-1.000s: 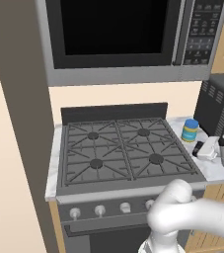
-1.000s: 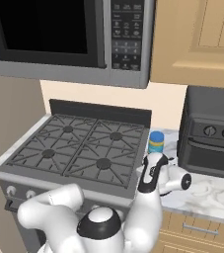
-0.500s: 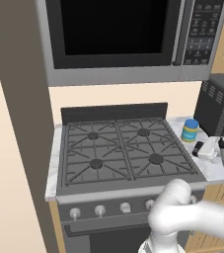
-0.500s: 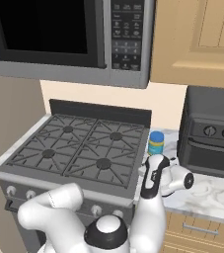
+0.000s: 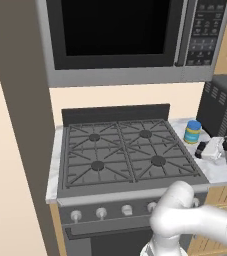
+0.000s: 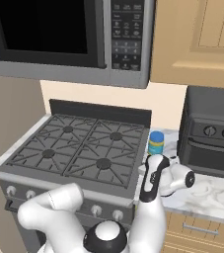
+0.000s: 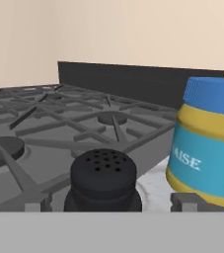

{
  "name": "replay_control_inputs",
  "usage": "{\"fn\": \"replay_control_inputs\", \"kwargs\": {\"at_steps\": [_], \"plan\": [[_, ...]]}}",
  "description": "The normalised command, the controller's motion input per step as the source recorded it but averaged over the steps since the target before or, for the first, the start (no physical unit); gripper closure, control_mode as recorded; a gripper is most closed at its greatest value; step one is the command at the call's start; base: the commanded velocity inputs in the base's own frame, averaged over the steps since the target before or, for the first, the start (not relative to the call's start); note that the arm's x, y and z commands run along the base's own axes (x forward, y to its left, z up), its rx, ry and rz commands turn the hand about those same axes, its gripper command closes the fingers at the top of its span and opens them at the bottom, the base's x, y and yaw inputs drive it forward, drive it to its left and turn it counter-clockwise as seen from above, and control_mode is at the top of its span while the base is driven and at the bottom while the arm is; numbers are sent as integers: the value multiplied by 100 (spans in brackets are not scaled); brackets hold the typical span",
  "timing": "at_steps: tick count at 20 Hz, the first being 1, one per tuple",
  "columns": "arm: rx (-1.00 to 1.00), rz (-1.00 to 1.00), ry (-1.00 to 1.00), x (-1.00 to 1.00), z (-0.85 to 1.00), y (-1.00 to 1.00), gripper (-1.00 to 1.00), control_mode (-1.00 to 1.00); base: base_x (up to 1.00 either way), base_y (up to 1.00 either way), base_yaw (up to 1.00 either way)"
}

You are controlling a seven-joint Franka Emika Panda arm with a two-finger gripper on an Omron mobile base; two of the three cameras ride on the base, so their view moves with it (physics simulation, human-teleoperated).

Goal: Collect the paprika, mayonnaise, and shaker from the cabinet and place them next to the stove.

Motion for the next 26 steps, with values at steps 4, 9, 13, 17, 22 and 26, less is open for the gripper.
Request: {"fn": "replay_control_inputs", "kwargs": {"at_steps": [4, 9, 13, 17, 22, 26], "plan": [[0, 0, 0, -14, 24, 0, -100, -100, 0, 0, 0], [0, 0, 0, -25, 38, 0, -100, -100, 0, 0, 0], [0, 0, 0, -50, 50, 5, -100, -100, 0, 0, 0], [0, 0, 0, -58, 59, 34, -100, -100, 0, 0, 0], [-3, 0, 0, -59, 59, 74, -100, -100, 0, 0, 0], [-8, 0, 0, -61, 42, 92, -100, -100, 0, 0, 0]]}}
